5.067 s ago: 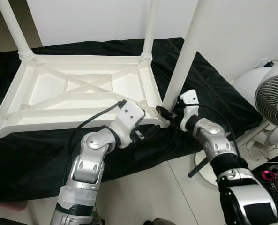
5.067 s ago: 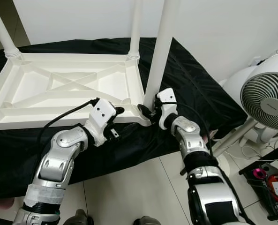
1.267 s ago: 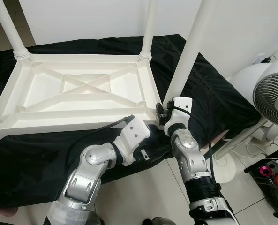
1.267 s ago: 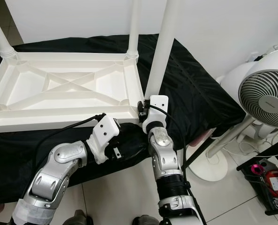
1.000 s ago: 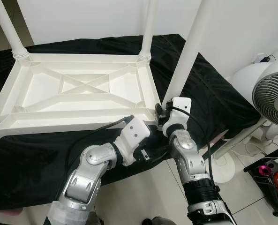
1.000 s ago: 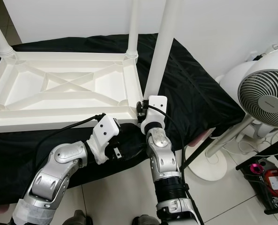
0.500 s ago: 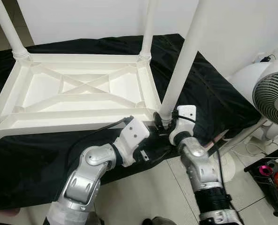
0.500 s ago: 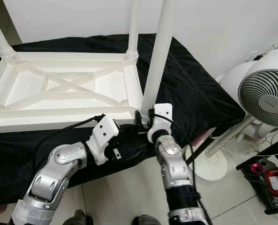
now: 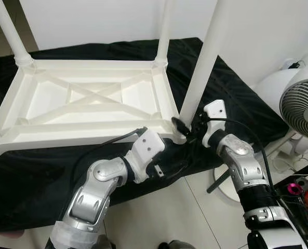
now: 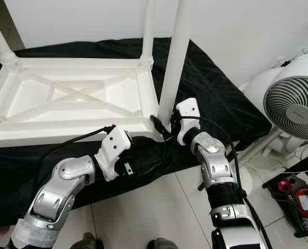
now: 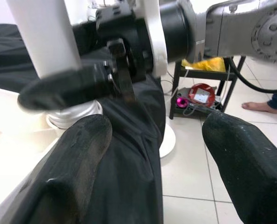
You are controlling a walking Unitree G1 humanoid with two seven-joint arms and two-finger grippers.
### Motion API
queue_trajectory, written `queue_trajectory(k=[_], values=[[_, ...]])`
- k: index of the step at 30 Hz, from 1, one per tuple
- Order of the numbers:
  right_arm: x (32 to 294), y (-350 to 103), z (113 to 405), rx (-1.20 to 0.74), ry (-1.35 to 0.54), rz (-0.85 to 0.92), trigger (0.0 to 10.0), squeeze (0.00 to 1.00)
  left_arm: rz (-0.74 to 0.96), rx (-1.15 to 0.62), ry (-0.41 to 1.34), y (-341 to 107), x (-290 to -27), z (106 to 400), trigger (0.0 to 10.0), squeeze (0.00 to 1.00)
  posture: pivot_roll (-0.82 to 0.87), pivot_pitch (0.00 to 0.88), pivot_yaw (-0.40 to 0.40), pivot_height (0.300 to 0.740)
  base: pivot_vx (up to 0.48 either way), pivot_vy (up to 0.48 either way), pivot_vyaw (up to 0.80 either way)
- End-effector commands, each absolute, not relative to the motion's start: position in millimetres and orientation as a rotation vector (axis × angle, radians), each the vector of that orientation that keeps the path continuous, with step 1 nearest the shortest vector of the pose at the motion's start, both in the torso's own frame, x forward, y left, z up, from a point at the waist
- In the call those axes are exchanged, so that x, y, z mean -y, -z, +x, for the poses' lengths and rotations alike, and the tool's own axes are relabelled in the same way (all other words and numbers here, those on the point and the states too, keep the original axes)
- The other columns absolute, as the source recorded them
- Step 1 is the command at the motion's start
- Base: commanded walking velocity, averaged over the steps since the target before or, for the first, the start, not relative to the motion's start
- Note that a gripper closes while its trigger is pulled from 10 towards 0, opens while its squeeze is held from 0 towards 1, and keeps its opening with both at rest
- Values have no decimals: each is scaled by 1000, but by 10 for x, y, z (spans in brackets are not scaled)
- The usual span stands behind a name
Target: Building children table
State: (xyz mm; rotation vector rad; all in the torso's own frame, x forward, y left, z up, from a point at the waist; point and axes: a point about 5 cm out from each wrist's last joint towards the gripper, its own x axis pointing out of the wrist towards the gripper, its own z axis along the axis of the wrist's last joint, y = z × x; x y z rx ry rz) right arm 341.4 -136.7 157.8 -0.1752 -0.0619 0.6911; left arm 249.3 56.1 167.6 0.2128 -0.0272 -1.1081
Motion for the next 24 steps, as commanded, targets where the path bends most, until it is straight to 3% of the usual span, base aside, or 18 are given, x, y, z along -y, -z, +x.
queue_trajectory(k=[1,2,4,5,15,16,24], values=[[1365,-1545,3421,44,-729,-199,10000,0,208,37,1051,-1679,-552,2531,10000,0,-51,35,-40,740,0,0,0],[1359,-1532,3449,27,-761,-216,8588,0,209,42,1051,-1693,-549,2544,10000,0,-52,35,-38,740,0,0,0],[1357,-1523,3466,16,-778,-227,8588,0,209,44,1052,-1701,-549,2553,10000,0,-51,36,-37,740,0,0,0],[1364,-1514,3478,5,-786,-232,0,0,214,46,1055,-1704,-546,2559,10000,0,-40,35,-40,740,0,0,0],[1445,-1393,3470,-51,-792,-218,0,0,227,51,1059,-1721,-553,2562,10000,0,-24,34,-36,740,0,0,0],[1443,-1388,3473,-53,-796,-206,10000,0,227,50,1062,-1717,-551,2557,10000,0,-24,34,-35,740,0,0,0],[1452,-1416,3484,-26,-764,-160,10000,0,253,52,1038,-1715,-555,2588,10000,0,-18,37,-35,740,0,0,0]])
